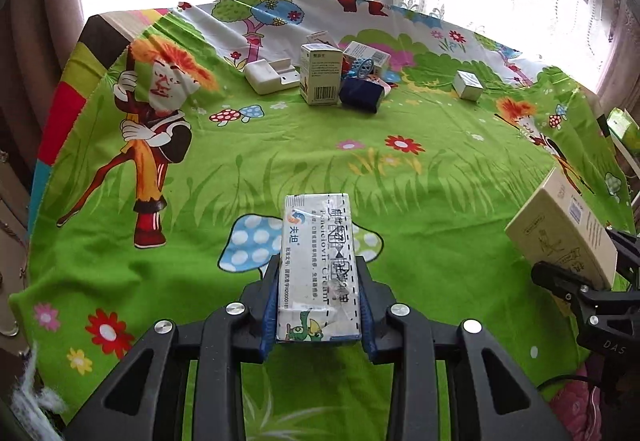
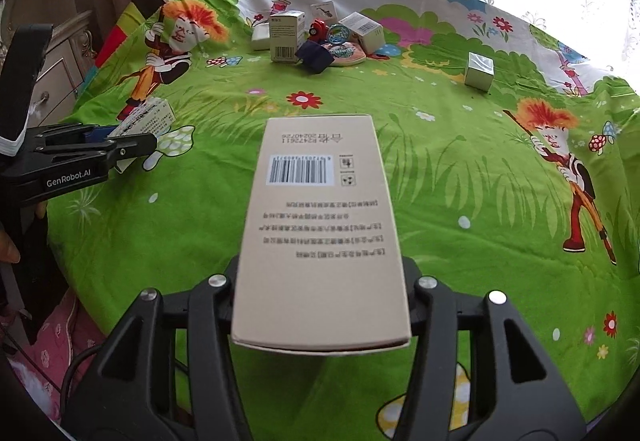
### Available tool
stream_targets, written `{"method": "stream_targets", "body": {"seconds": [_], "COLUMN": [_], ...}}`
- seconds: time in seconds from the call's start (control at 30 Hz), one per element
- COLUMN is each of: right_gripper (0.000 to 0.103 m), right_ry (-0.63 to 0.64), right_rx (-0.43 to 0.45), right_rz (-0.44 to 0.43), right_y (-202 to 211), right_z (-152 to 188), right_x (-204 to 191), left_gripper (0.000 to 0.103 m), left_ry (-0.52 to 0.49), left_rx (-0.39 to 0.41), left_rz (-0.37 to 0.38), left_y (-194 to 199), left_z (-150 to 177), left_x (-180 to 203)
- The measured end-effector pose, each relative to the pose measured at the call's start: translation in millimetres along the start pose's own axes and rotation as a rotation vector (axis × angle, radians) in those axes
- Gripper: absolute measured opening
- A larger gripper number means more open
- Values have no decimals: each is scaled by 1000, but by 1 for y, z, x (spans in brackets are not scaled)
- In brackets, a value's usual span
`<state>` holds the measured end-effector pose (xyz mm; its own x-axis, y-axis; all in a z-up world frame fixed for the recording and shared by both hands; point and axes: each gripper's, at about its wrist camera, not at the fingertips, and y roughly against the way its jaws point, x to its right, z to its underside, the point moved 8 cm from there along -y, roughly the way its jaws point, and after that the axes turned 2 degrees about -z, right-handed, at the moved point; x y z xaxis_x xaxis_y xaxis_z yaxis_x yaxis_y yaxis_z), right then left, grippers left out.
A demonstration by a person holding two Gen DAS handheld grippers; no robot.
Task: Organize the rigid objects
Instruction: 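Grasp the tall beige box with right tool while left tool grasps the white tissue pack, then carry the beige box and tissue pack over to the storage box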
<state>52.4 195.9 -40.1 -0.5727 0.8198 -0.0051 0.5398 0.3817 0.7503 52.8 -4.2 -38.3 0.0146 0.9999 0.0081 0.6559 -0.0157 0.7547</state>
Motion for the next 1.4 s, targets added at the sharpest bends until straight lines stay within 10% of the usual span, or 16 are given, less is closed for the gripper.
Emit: {"method": "stream_targets", "body": {"seconds": [1.4], "right_gripper": [55], "right_ry": [-160], "right_rx": [102], "right_rz": [176], "right_y": [167], "right_z": [86], "right_x": [66], "left_gripper": [34], "left_ry": [-309], "left_rx": [108], "left_rz": [185], "left_y": [117], "left_z": [32], "left_x": [165]}}
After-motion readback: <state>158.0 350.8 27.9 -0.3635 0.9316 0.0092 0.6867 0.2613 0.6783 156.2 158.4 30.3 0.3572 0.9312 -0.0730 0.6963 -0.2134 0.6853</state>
